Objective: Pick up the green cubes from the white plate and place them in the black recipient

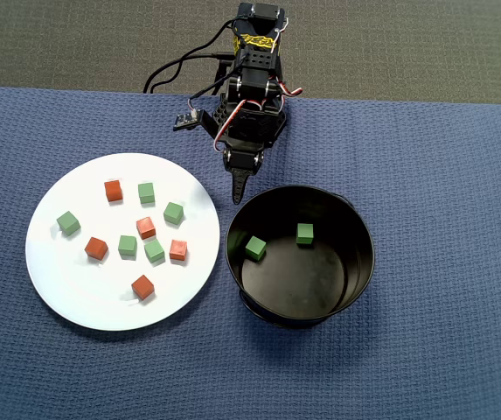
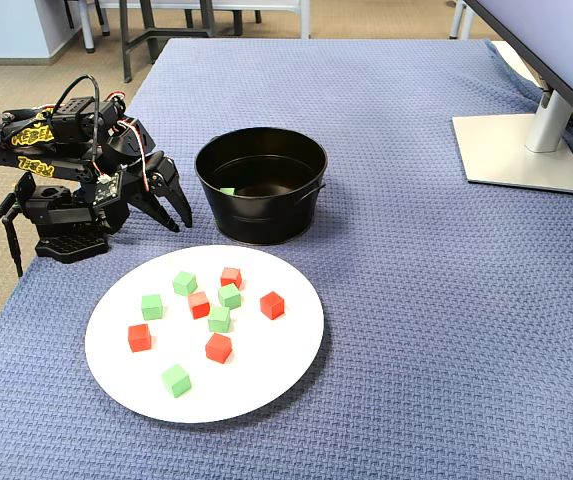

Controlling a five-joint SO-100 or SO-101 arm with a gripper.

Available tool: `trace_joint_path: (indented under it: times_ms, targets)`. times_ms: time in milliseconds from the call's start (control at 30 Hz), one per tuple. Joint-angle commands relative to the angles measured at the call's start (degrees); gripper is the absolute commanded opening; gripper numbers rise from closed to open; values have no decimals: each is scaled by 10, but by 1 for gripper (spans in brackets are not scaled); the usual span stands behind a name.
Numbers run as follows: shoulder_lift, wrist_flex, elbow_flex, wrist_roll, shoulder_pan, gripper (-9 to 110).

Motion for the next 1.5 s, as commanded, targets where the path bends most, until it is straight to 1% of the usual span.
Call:
trace_joint_path:
  times_ms: [0, 500, 633, 733, 800, 900, 967, 1033, 1200, 1267, 1333, 1367, 1433, 1467]
  targets:
    - [5, 16, -36, 24, -11, 0]
    - [4, 21, -44, 17, -5, 0]
    - [-12, 69, -124, -3, 10, 5]
    - [-38, 97, -193, -9, 27, 2]
    - [-58, 87, -224, -39, 38, 1]
    - [-110, 93, -278, -75, 73, 2]
    - [-170, 98, -307, -116, 93, 4]
    - [-238, 83, -325, -128, 109, 5]
    - [-382, -57, -341, -131, 183, 6]
    - [-436, -88, -371, -118, 210, 5]
    - [-487, -53, -421, -101, 229, 5]
    - [-513, -14, -450, -105, 236, 8]
    - [-560, 33, -486, -151, 244, 9]
    - [-579, 31, -495, -158, 253, 9]
